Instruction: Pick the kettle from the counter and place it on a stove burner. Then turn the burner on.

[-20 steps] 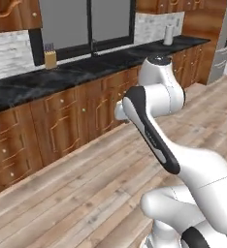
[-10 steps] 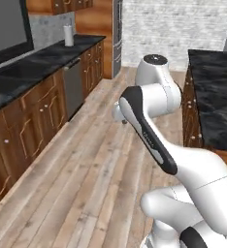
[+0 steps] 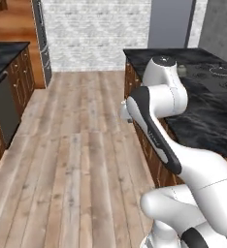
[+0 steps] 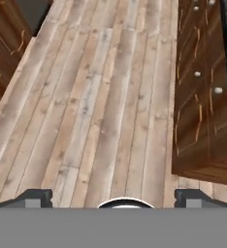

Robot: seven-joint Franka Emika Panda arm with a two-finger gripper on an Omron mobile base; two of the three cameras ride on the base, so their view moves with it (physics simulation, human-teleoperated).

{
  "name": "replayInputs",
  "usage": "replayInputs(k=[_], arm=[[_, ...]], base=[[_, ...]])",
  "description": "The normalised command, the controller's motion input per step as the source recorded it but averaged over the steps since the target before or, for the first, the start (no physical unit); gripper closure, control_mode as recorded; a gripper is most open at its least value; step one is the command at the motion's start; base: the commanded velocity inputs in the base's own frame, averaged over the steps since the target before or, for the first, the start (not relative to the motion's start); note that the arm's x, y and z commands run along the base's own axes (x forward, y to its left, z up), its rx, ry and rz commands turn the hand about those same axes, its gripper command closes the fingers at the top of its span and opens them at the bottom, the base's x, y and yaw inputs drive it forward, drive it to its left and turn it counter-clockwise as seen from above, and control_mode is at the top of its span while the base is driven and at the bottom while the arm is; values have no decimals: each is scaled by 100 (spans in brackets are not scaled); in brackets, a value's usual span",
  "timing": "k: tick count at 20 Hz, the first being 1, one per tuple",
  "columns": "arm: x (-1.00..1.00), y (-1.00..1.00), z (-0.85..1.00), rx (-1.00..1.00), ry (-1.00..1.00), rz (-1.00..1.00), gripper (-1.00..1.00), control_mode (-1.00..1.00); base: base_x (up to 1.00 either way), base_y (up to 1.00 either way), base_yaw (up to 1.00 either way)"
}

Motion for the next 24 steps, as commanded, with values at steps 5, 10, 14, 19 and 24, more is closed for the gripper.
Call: replayInputs(k=[5,10,14,19,24], arm=[[0,0,0,0,0,0,-100,100],[0,0,0,0,0,0,-100,100],[0,0,0,0,0,0,-100,100],[0,0,0,0,0,0,-100,100],[0,0,0,0,0,0,-100,100]], base=[[100,100,-36],[100,90,-32],[100,66,-26],[100,67,-27],[100,60,-34]])
